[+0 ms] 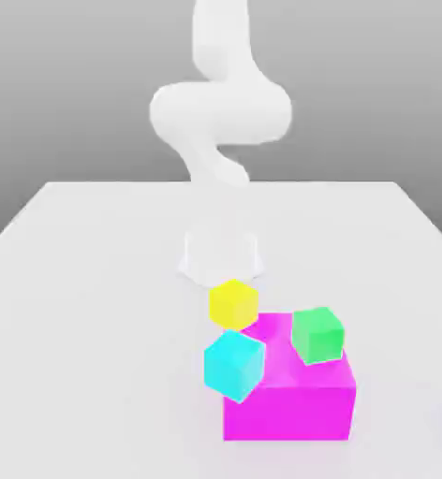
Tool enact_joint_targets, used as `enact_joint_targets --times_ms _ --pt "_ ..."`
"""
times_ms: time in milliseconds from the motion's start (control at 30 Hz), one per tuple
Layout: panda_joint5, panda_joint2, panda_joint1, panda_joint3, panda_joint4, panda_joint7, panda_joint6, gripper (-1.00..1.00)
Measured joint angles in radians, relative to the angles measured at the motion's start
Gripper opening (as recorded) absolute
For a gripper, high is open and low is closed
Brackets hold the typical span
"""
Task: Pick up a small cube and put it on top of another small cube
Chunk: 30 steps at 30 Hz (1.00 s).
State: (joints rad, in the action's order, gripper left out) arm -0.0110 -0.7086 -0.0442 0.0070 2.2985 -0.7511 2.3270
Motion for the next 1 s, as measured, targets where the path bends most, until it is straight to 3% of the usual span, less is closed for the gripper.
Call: enact_joint_targets --times_ms 533,1000 --pt "-0.022 0.585 -0.234 0.116 -0.010 0.279 0.173 0.00" --pt "0.163 1.101 -0.440 0.177 -0.027 0.360 0.335 0.00"
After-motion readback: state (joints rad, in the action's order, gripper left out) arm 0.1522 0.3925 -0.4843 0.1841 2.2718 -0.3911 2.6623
